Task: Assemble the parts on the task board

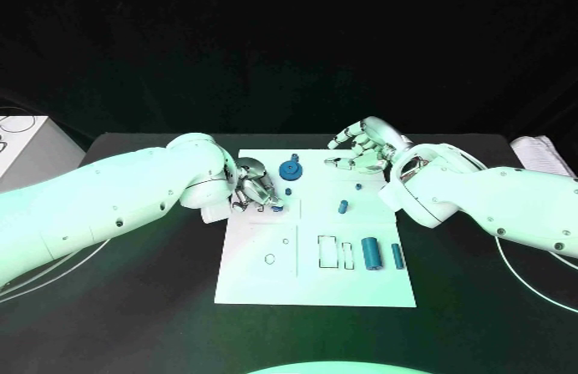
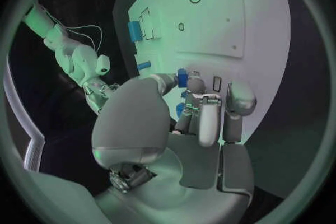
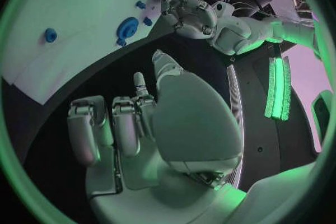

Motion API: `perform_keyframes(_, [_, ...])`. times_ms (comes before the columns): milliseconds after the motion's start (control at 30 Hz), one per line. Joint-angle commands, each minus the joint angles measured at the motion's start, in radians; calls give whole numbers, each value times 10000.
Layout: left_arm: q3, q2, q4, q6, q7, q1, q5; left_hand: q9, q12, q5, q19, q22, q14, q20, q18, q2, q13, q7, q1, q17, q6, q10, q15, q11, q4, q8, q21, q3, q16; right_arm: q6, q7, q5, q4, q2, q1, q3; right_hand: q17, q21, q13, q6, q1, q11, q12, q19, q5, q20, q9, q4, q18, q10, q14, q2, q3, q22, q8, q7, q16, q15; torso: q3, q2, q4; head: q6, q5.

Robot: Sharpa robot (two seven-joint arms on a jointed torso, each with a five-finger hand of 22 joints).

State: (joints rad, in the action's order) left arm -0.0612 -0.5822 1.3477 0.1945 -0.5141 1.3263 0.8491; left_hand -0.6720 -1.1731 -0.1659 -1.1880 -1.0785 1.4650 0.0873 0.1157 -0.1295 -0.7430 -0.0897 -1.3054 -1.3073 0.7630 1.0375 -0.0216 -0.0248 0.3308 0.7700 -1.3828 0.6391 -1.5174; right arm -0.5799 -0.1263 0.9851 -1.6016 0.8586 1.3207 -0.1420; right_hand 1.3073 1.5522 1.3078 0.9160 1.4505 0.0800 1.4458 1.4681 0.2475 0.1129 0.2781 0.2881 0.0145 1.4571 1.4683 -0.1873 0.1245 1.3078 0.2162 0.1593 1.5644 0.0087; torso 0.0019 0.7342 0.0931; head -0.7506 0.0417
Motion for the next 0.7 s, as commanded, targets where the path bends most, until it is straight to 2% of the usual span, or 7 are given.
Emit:
perform_keyframes(33, [26,-91,150,-445,103,5,-359,-1449,-39,10,-96,-13,246,-7,-112,19,-6,-6,115,-1136,-19,86,-62,11,-986,429,-64,1018,-37,186,21,89,5,14,-15,-2,2503,-46,1524,-74,-142,-33,-70,909,4,-61,10,2,-81,-54,987,9,46,2469,70,1,10,-54,-11,-9,16,14,22])
perform_keyframes(167, [39,-188,233,-614,102,5,-221,-1529,-96,3,-225,-162,295,-26,-140,-76,-90,25,278,-1205,18,197,-89,43,-1177,459,-130,1283,-61,207,23,54,25,19,-25,-7,2495,-56,1519,-88,-183,-32,-73,904,3,-62,13,10,-79,-57,985,9,41,2462,89,1,7,-53,-18,-15,43,-44,9])
perform_keyframes(367, [35,-167,190,-773,63,3,267,-1635,-199,9,-295,-203,393,-76,-146,-216,-249,59,548,-1327,90,420,-139,87,-1507,480,-156,1742,-104,213,34,29,37,21,-35,-16,2498,-59,1522,-97,-219,-32,-69,903,2,-62,15,17,-78,-54,986,18,39,2461,103,1,8,-53,-20,-20,27,-53,-23])
perform_keyframes(467, [-6,-106,118,-849,40,3,618,-1687,-278,-7,-314,-196,470,-106,-145,-327,-390,83,704,-1448,146,577,-166,116,-1715,489,-154,2038,-146,206,40,24,40,21,-39,-19,2499,-59,1519,-106,-241,-31,-71,903,2,-62,16,18,-78,-56,986,21,37,2461,112,1,8,-54,0,-15,12,-32,-50])
perform_keyframes(633, [-72,58,-6,-999,11,-5,1357,-1821,-430,-98,-548,-416,659,-187,-191,-637,-662,162,1249,-1771,355,962,-253,201,-2220,534,-246,2796,-253,199,50,21,43,17,-46,-21,2499,-59,1519,-106,-241,-31,-71,903,2,-62,16,18,-78,-56,986,21,37,2461,112,1,8,-54,-9,-2,7,-26,-64])
perform_keyframes(700, [-97,121,-45,-1034,5,-13,1556,-1848,-475,-120,-600,-466,701,-206,-202,-679,-740,187,1365,-1851,414,1063,-275,225,-2295,553,-267,2904,-279,201,53,20,43,13,-48,-21,2499,-59,1519,-106,-241,-31,-71,903,2,-62,16,18,-78,-56,986,21,37,2461,112,1,8,-54,-6,12,9,-30,-66])
